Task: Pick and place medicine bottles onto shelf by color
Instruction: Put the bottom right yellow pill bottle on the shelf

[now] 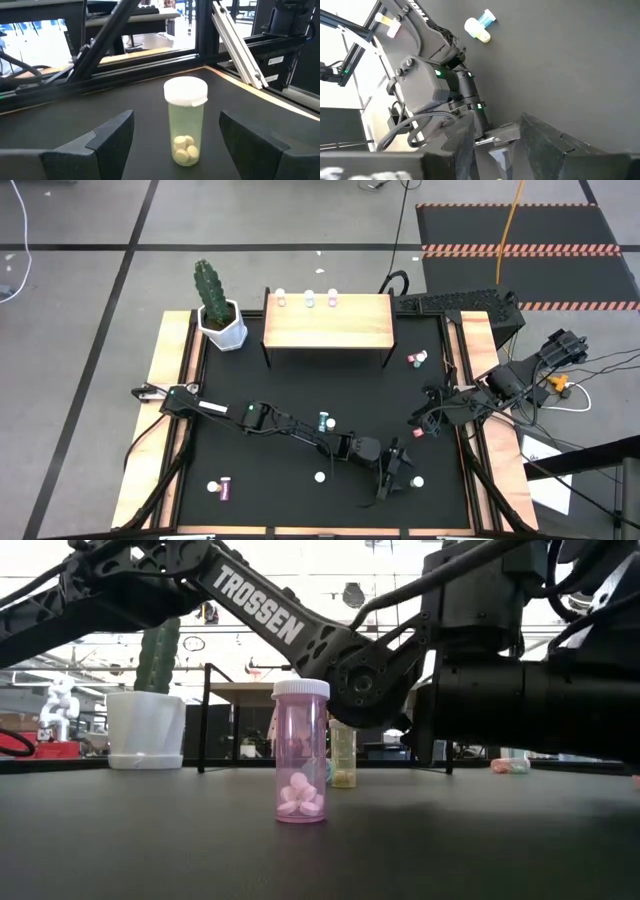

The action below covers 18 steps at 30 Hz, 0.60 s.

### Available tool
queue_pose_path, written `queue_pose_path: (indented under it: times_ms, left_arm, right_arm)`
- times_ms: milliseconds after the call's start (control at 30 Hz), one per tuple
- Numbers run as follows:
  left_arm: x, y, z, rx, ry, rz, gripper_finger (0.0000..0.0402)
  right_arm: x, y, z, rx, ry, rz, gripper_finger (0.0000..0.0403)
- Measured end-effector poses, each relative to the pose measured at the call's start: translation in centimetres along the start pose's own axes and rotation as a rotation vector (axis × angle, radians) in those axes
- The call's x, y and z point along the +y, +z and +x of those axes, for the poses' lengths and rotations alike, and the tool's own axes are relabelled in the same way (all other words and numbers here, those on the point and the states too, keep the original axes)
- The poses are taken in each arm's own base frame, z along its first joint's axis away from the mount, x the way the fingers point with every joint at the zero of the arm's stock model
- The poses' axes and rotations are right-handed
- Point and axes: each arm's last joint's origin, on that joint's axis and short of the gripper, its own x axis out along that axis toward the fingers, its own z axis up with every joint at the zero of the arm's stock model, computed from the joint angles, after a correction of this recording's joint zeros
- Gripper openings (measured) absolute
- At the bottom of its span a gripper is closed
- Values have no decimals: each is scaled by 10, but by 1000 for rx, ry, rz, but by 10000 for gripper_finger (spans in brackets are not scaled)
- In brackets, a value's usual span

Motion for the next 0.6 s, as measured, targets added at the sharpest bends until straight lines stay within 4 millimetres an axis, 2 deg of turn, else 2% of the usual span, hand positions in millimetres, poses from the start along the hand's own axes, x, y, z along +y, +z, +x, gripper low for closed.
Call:
queue_pose_path:
  times_ms: [267,433,600]
  left_arm:
    - [-4,1,1,-5,-6,-18,285]
    - [-10,1,2,-3,-17,-16,244]
    - [-7,1,1,-1,1,-21,210]
  right_arm:
    - [0,0,0,0,4,1,150]
    - [0,0,0,0,4,-4,150]
    - [0,0,0,0,4,-7,150]
